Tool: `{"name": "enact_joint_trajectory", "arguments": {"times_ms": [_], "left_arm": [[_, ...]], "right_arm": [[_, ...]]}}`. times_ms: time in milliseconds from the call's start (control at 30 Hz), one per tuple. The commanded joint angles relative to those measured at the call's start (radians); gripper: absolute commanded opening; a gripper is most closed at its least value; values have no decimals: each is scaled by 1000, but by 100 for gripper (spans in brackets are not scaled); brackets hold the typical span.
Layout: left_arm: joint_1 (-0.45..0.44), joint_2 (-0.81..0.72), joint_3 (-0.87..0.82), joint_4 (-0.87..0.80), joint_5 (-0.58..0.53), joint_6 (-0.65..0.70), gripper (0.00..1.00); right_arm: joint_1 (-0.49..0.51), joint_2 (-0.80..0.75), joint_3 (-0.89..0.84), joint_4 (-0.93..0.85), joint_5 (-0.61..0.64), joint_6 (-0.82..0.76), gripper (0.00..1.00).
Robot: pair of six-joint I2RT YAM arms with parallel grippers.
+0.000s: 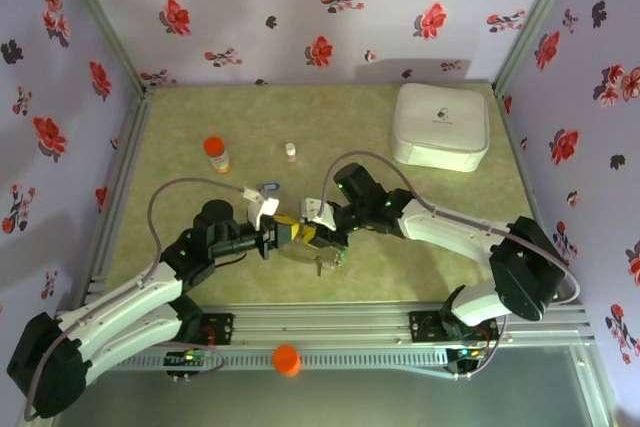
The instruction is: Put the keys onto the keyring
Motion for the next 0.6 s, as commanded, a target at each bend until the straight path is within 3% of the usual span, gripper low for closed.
{"name": "enact_joint_trajectory", "arguments": {"times_ms": [0,233,567], "left_arm": [[-6,-16,17,-1,5,0,0],[-6,-18,25,-26,3,9,0],[-5,-38,39,-90,-10,24,0]], "right_arm": [[-5,-1,30,-62,-11,-50,2],[17,-41,24,-69,-2,-77,0],[73,-125,-19,-37,157,-118,0]]}}
